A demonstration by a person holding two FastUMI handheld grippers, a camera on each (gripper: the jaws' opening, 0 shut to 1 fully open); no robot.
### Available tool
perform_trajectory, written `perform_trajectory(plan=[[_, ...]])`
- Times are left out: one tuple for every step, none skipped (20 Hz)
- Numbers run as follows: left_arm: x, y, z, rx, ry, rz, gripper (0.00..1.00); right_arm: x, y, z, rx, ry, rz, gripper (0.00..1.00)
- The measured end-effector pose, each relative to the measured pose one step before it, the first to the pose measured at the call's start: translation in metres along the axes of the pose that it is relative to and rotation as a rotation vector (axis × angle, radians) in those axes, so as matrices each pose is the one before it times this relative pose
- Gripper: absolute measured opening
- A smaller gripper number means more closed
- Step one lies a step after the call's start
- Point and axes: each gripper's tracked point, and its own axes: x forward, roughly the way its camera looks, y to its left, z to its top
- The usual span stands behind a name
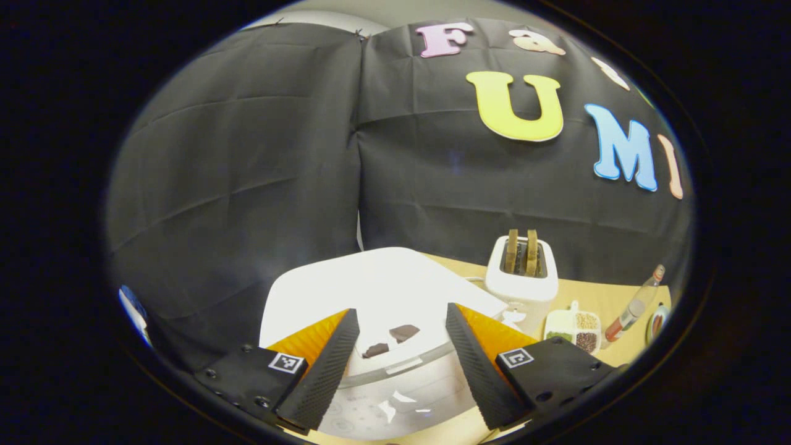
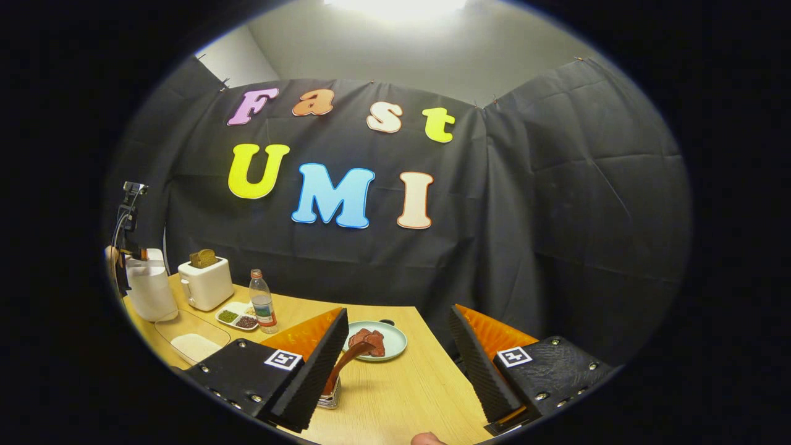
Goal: Close the left gripper, press the button to open the rice cooker; take a wooden spoon from the chopstick holder with the right hand, scoop a spoonful of rice and pour it into the rice cooker, then put the wooden spoon back into the chopstick holder.
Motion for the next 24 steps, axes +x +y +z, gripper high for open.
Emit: perform_trajectory(plan=[[0.00216,-0.00139,-0.00378,0.00524,0.01311,0.00109,0.99,-0.00012,0.00084,0.00004,0.00518,0.00125,0.00399,0.99],[0.00052,-0.00118,-0.00445,0.00642,0.01269,0.00072,0.99,0.00024,0.00057,0.00040,0.00475,-0.00064,0.00379,0.99],[0.00025,-0.00163,-0.00765,0.01206,0.03749,-0.00002,0.99,-0.00023,0.00093,0.00079,0.00280,-0.00387,0.00432,0.99],[0.00077,-0.00071,0.00077,0.01555,-0.01533,-0.00304,0.99,0.00104,0.00191,0.00032,-0.00083,-0.00184,0.00587,0.99],[0.00142,-0.00126,-0.00246,-0.00477,0.01281,0.00164,0.99,0.00021,0.00127,-0.00053,-0.00227,-0.00093,0.00398,0.99],[-0.00118,0.00090,0.00120,-0.02357,-0.00831,0.00333,1.00,0.00061,0.00059,-0.00082,-0.00147,-0.00178,0.00080,0.99],[-0.00051,0.00015,0.00023,-0.02099,0.00002,0.00157,1.00,-0.00069,0.00122,-0.00086,0.00237,-0.00002,0.00134,0.99],[-0.00013,0.00067,-0.00084,-0.00470,-0.00224,-0.00166,1.00,-0.00020,0.00174,-0.00184,0.00708,0.00075,0.00463,0.99],[0.00023,-0.00109,0.00066,0.01610,-0.00244,-0.00212,1.00,-0.00035,0.00184,-0.00113,0.00926,0.00068,0.00504,0.99],[0.00134,-0.00082,0.00119,0.01921,-0.00603,-0.00713,1.00,0.00030,0.00093,-0.00078,0.00994,0.00039,0.00496,0.99],[-0.00147,-0.00114,0.00068,-0.01662,-0.00876,-0.00868,0.99,0.00097,0.00115,0.00078,0.00783,0.00025,0.00662,0.99],[-0.00086,0.00067,0.00288,-0.01967,-0.00878,-0.00341,0.96,0.00062,0.00030,0.00044,0.00442,-0.00052,0.00470,0.99],[-0.00363,0.00145,0.00550,-0.01621,-0.02071,-0.00101,0.96,0.00144,-0.00003,0.00272,0.00381,-0.00210,0.00396,0.99],[-0.00623,0.00167,0.00639,-0.00819,-0.03415,0.00366,0.96,0.00024,0.00137,0.00411,0.00295,-0.00619,0.00652,0.99],[-0.00947,-0.00306,0.01241,0.00246,-0.04630,-0.01576,1.00,0.00048,0.00112,0.00708,0.00404,-0.01543,0.00698,0.99],[-0.01214,-0.00581,0.01116,0.01989,-0.04061,-0.01738,0.98,0.00040,0.00254,0.00831,0.00612,-0.02150,0.00937,0.99],[-0.01656,-0.00578,0.01677,0.03030,-0.05290,-0.01803,0.98,0.00203,0.00241,0.00801,0.00510,-0.01821,0.00929,0.99],[-0.01431,-0.00711,0.01795,0.01940,-0.06057,-0.02611,0.98,0.00269,0.00275,0.00323,0.00254,-0.01499,0.01398,0.99],[-0.01857,-0.00850,0.02086,0.00623,-0.06085,-0.02620,0.98,0.00251,0.00409,0.00433,0.00642,-0.00846,0.01607,0.99],[-0.02173,-0.00801,0.02039,-0.00139,-0.04941,-0.02623,0.95,0.00069,0.00512,0.00326,0.01686,-0.00438,0.01968,0.99],[-0.02068,-0.00785,0.01997,-0.00557,-0.03749,-0.02212,0.97,0.00134,0.00782,0.00661,0.02342,-0.00756,0.02173,0.99],[-0.02078,-0.00480,0.01456,-0.01078,-0.03091,-0.01006,0.94,0.00121,0.00854,0.00528,0.01413,-0.00819,0.02525,0.99],[-0.01732,-0.00891,0.01382,-0.01601,-0.01930,-0.02403,0.98,-0.00008,0.00726,0.00713,0.00219,-0.00750,0.01501,0.99],[-0.01680,-0.00982,0.00973,-0.01387,-0.02126,-0.02648,0.98,0.00081,0.00540,0.00842,-0.00469,-0.01750,0.00942,0.99]])
